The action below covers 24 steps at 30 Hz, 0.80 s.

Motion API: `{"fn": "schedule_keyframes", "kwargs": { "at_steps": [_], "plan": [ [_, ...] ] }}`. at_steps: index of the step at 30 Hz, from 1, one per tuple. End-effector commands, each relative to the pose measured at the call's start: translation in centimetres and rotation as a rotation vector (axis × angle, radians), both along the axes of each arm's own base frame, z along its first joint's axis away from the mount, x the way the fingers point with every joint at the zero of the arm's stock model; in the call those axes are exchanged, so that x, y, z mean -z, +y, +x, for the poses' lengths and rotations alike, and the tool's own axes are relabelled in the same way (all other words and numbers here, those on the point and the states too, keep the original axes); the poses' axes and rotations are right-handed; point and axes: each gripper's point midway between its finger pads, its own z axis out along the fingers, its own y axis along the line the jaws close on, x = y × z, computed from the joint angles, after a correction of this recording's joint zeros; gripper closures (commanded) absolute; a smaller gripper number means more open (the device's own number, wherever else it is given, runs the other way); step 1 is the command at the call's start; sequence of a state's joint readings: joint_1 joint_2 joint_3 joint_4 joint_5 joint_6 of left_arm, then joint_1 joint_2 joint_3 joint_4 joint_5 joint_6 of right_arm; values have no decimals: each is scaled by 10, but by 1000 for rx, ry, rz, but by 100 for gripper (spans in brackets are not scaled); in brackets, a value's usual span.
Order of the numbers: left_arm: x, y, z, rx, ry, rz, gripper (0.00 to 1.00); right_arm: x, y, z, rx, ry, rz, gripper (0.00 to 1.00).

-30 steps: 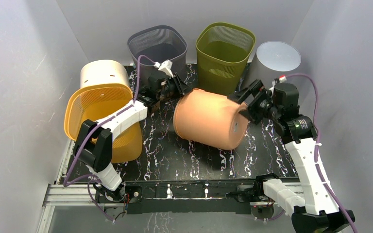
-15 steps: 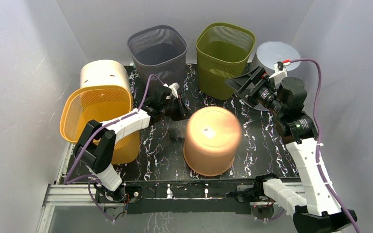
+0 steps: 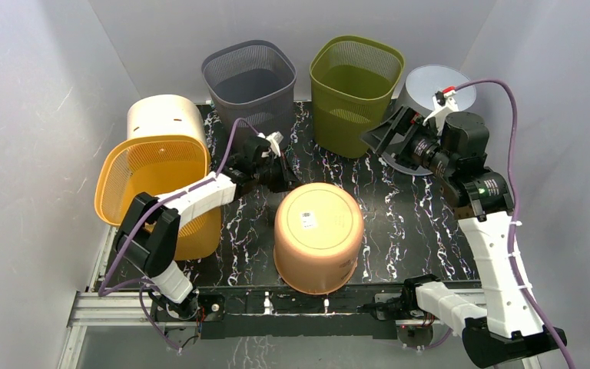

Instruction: Turn the large container upside down

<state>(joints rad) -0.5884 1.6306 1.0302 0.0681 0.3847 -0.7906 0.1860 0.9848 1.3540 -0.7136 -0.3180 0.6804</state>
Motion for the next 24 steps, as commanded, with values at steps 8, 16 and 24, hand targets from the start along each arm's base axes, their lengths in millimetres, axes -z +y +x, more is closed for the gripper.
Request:
{"fn": "schedule_keyframes", "kwargs": {
  "at_steps": [8, 16, 24],
  "plan": [
    [-125, -3, 19, 93, -265, 13, 47, 50, -12, -27, -93, 104, -234, 3],
    [-190, -4, 0, 167, -360, -62, 27, 68, 13, -53, -287, 142, -166, 2],
    [-217, 33, -60, 204, -393, -47, 18, 97, 29, -78, -428, 237, -95, 2]
  ]
}}
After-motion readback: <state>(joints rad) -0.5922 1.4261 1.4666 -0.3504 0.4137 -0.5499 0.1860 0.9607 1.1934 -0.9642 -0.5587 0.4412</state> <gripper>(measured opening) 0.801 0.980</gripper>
